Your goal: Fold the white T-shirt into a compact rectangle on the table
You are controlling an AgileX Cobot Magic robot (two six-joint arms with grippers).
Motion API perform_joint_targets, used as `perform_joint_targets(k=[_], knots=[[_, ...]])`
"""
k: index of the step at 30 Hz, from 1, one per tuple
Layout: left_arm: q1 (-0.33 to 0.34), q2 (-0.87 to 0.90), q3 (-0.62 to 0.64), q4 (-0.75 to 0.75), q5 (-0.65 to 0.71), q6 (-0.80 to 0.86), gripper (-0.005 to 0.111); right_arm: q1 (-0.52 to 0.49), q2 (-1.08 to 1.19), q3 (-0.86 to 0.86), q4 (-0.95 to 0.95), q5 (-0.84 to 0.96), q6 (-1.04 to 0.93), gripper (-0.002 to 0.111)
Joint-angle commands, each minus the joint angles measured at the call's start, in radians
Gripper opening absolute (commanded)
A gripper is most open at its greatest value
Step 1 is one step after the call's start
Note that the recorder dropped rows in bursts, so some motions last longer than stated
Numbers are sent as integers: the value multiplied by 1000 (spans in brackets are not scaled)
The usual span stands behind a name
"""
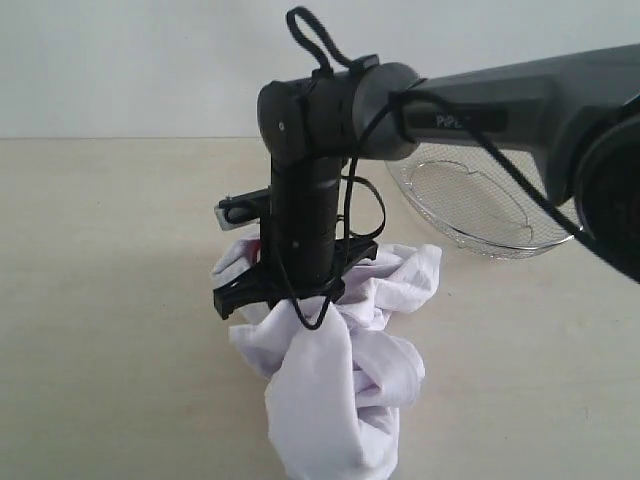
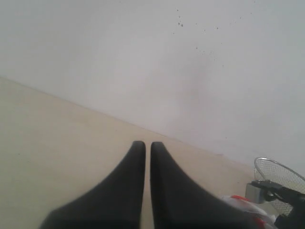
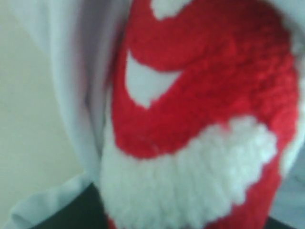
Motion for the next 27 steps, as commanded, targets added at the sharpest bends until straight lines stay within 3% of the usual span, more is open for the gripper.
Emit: perform_joint_targets(k=[1,7,9,11,15,16,19,23,27], knots=[[3,-4,-5,-4,4,-13,4,26,8,-6,9,-106,8,0],[3,-4,-5,-4,19,-13,4,31,28,-18,-1,-111,8,1],[3,-4,-5,-4,19,-13,4,31,30,-18,-4,-111,4,8],[3,-4,-5,-4,19,-13,4,31,30,-18,-4,-111,0,25],[3,-4,-5,-4,19,-13,4,31,30,-32,-4,-94,10,71],[3,-4,-5,-4,19,-13,4,31,30,-42,-4,-76,22,75],[3,-4,-5,-4,19,-13,4,31,29,-113,-12,41,42,70],[3,-4,-5,-4,21,-13,4,31,-9,-229,-11,41,36,56],[3,-4,-5,-4,21,-13,4,31,-72,-316,-34,41,36,60]])
